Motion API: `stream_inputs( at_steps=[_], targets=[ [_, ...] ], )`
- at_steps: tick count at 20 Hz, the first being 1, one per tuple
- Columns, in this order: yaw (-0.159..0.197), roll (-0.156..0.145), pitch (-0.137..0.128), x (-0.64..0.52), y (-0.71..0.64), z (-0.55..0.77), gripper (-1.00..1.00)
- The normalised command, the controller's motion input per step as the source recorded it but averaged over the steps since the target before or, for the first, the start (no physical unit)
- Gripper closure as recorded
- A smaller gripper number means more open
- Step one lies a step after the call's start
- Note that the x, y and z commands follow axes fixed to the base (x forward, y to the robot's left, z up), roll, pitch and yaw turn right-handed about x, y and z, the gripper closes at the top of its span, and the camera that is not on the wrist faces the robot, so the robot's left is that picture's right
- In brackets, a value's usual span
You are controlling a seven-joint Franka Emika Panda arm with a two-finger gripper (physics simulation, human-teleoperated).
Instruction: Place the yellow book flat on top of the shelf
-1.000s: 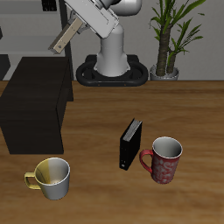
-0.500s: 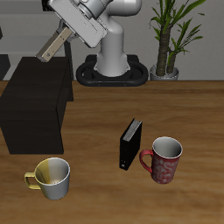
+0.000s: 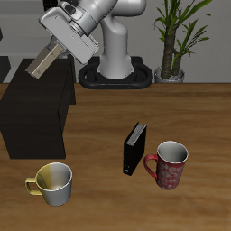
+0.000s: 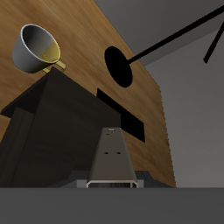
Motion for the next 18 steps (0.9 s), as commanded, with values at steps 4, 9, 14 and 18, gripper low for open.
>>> stream_inputs(
  at_steps=[4, 9, 14, 18],
  targets=[
    [0.005, -0.054, 0.031, 0.18, -0.27, -0.32, 1.0],
    [-0.005, -0.024, 0.033, 0.18, -0.1, -0.32, 1.0],
    [-0.043, 0.035, 0.125, 0.2, 0.21, -0.44, -1.0],
    [-0.02, 0.063, 0.063, 0.09, 0.32, -0.18, -1.0]
  ],
)
